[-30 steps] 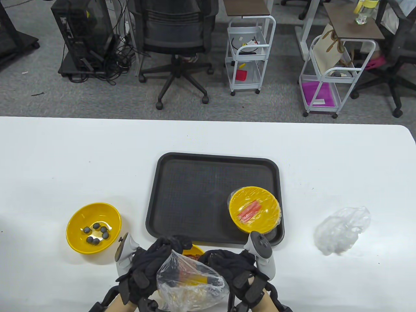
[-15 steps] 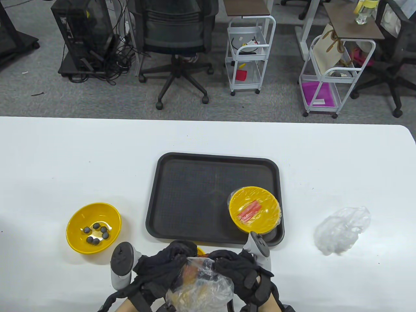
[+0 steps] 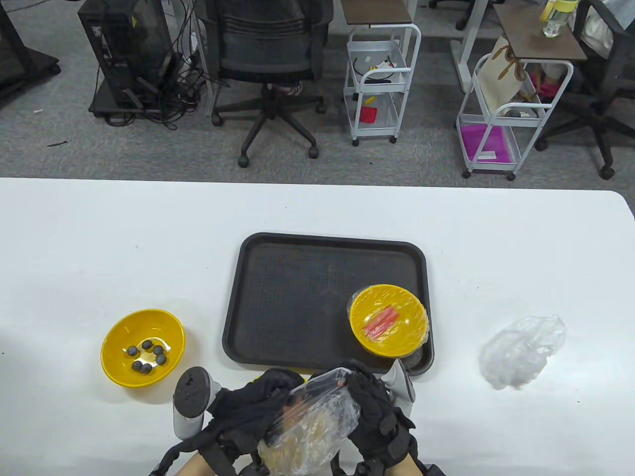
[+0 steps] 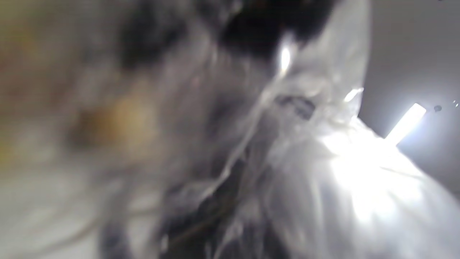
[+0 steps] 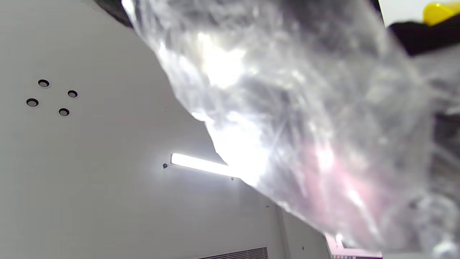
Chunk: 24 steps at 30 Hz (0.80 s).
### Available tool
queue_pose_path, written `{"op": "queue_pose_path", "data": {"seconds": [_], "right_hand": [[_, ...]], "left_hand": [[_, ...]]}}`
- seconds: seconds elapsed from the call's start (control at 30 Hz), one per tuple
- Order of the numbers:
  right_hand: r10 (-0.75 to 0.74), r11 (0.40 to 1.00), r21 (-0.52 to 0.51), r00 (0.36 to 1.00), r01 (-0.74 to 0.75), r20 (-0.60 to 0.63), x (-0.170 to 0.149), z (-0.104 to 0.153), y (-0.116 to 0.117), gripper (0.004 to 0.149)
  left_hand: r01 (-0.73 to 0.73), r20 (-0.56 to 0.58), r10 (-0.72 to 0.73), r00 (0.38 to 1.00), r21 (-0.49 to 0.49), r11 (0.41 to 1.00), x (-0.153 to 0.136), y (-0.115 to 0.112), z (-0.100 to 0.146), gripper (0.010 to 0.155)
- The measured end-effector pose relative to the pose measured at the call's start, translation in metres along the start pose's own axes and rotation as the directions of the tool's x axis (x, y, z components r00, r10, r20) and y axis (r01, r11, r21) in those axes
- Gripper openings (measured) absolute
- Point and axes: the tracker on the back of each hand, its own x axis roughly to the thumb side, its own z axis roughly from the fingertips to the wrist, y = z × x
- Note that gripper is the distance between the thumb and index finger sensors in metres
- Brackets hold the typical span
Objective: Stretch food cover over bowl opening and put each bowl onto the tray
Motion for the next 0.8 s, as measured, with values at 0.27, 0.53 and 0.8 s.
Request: {"op": "queue_pose_path", "data": {"seconds": [0.27, 0.53, 0.8], "right_hand": [[-0.069, 0.998, -0.023, 0.986, 0.067, -0.150, -0.009, 0.002, 0.007, 0.045], [-0.074, 0.996, 0.020, 0.962, 0.082, -0.263, -0.015, 0.001, 0.014, 0.045], [-0.009, 0.994, -0.107, 0.914, -0.037, -0.406, -0.009, 0.008, -0.001, 0.043]], "left_hand": [[-0.280, 0.055, 0.275, 0.960, 0.168, 0.945, -0.010, 0.019, 0.009, 0.041], [-0.715, 0.109, 0.711, 0.695, -0.008, 0.699, -0.018, 0.009, 0.005, 0.041], [-0.681, -0.109, 0.676, 0.729, -0.025, 0.731, -0.021, 0.018, 0.020, 0.041]]}}
